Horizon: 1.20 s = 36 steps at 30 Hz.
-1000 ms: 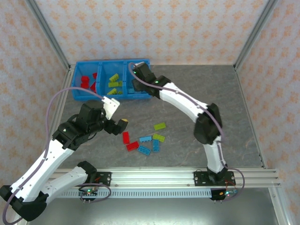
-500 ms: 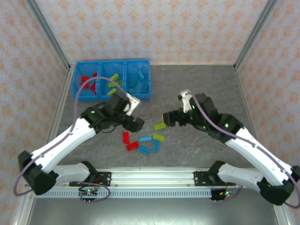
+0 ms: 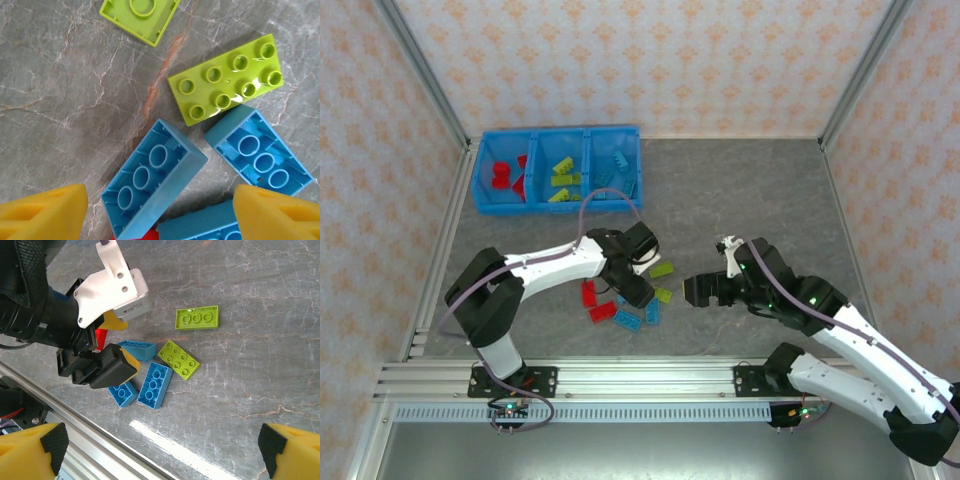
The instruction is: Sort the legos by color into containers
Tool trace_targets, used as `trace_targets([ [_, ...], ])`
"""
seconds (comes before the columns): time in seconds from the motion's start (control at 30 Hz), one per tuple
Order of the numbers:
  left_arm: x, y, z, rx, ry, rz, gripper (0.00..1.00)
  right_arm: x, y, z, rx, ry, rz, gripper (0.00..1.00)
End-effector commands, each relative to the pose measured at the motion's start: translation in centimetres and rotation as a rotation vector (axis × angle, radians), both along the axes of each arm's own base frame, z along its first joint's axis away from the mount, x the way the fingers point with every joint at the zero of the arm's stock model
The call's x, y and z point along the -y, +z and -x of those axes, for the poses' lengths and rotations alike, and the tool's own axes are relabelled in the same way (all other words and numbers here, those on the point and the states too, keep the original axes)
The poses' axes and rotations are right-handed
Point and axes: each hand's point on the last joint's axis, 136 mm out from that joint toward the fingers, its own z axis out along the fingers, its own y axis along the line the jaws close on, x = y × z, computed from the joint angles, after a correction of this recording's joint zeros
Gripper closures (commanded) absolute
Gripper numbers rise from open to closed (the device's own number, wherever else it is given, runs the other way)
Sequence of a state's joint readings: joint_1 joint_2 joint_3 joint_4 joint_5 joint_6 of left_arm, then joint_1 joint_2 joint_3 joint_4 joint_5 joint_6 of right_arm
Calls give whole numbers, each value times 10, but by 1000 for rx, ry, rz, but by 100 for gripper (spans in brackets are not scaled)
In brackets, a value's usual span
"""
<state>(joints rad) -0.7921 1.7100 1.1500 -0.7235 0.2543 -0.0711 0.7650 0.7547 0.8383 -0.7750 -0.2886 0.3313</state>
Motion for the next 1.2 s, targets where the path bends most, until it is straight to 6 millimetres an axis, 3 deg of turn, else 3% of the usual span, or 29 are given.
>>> trace_targets([
  [0.0, -3, -8, -5, 23, -8, -33, 28, -2, -1, -4, -4, -24, -10, 1],
  [0.43, -13, -40, -9, 13, -17, -141, 49, -7, -4, -8, -39, -44, -12, 1],
  [0.53, -15, -43, -9, 12, -17, -155, 58, -7, -4, -8, -46, -49, -15, 1],
  [0.63, -10, -34, -9, 21, -16, -117, 66, -7, -2, -9, -51, -66, -25, 1],
  [0.73, 0, -1, -19, 104, 4, -26, 68, -17, 6, -6, -66, -46, -92, 1],
  [0.83, 0, 44, -47, 232, 63, 38, 68, -32, 19, -6, -61, -28, -199, 1],
  [0.97, -22, 97, -116, 419, 233, 34, 68, -32, 24, -15, -17, -78, -228, 1],
  [1.07, -47, 124, -176, 550, 369, 1, 68, -25, 22, -21, -4, -127, -207, 1],
  [1.17, -65, 138, -227, 628, 457, -27, 69, -21, 20, -21, -8, -153, -205, 1],
])
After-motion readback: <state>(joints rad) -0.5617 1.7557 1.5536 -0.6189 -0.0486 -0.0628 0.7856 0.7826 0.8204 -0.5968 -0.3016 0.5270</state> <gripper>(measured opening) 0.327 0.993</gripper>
